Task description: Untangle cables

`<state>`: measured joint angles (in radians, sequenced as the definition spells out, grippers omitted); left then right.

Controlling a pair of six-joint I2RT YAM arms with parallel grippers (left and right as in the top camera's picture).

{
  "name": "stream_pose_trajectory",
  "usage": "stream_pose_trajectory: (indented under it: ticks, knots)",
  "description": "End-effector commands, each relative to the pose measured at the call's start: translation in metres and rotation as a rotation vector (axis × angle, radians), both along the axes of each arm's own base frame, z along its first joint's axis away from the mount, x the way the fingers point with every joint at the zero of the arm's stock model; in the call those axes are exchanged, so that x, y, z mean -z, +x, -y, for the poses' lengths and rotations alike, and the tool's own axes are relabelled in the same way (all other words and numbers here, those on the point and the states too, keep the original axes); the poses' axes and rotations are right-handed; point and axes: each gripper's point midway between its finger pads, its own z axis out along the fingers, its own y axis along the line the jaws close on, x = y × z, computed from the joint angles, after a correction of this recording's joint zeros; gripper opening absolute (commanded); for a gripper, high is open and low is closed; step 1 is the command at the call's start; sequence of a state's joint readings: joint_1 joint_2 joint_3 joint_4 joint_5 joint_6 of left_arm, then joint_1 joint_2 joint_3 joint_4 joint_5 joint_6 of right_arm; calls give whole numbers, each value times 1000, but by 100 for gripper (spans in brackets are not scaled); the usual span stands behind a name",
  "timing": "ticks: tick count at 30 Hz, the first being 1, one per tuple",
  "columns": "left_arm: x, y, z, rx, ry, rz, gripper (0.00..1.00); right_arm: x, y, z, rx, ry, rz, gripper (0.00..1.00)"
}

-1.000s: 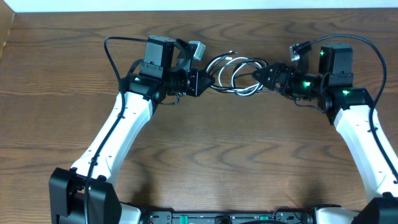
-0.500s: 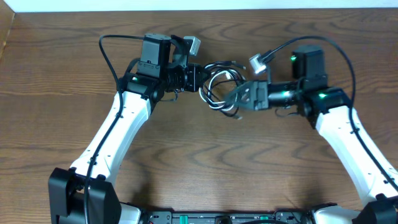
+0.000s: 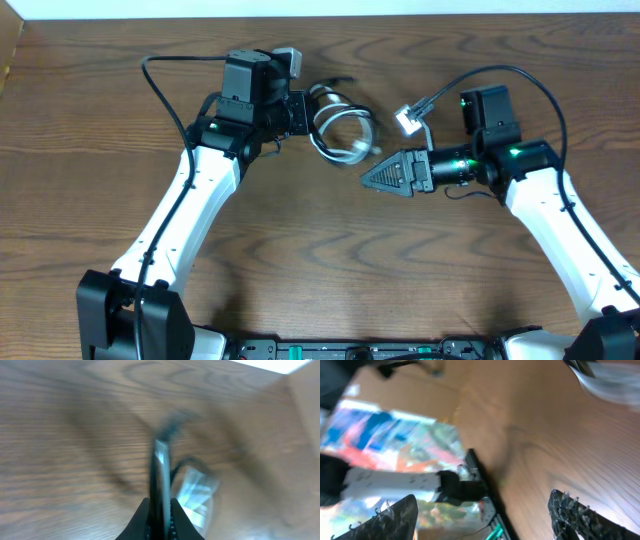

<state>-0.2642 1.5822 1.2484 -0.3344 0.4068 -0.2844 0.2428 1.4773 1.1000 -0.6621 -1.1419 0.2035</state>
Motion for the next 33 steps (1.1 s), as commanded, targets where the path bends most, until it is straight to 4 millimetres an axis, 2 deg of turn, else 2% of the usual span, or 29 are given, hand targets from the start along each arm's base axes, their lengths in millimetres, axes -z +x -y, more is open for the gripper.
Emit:
stream_pose_trajectory:
  ticks: [1, 4, 6, 7, 8, 10, 13, 16, 24, 28, 33]
  knots:
    - [1, 11, -25, -119, 94, 27, 7, 4, 5, 3, 3, -37, 56, 80]
    - [3, 9, -25, -120, 90, 11, 7, 8, 9, 5, 21, -65, 67, 79]
    - [2, 3, -15, -70, 47, -5, 7, 15, 17, 9, 64, -118, 72, 78]
    - [1, 0, -8, -39, 19, -13, 8, 24, 27, 15, 127, -180, 61, 78]
    - [-4, -9, 7, 40, -54, -32, 7, 37, 44, 27, 248, -281, 36, 77]
    - [-8, -16, 17, 94, -103, -45, 7, 40, 56, 32, 314, -320, 49, 77]
    - [-20, -33, 38, 219, -217, -77, 7, 38, 77, 35, 418, -322, 50, 69]
    - [-24, -40, 45, 264, -256, -89, 7, 40, 85, 33, 442, -306, 31, 67]
    - [-25, -48, 56, 291, -269, -104, 7, 41, 92, 5, 456, -229, -41, 61]
    - [-26, -52, 64, 292, -283, -123, 7, 50, 100, -8, 500, -201, -118, 59]
    - [-21, -54, 71, 269, -255, -132, 7, 62, 99, -30, 476, -184, -159, 55]
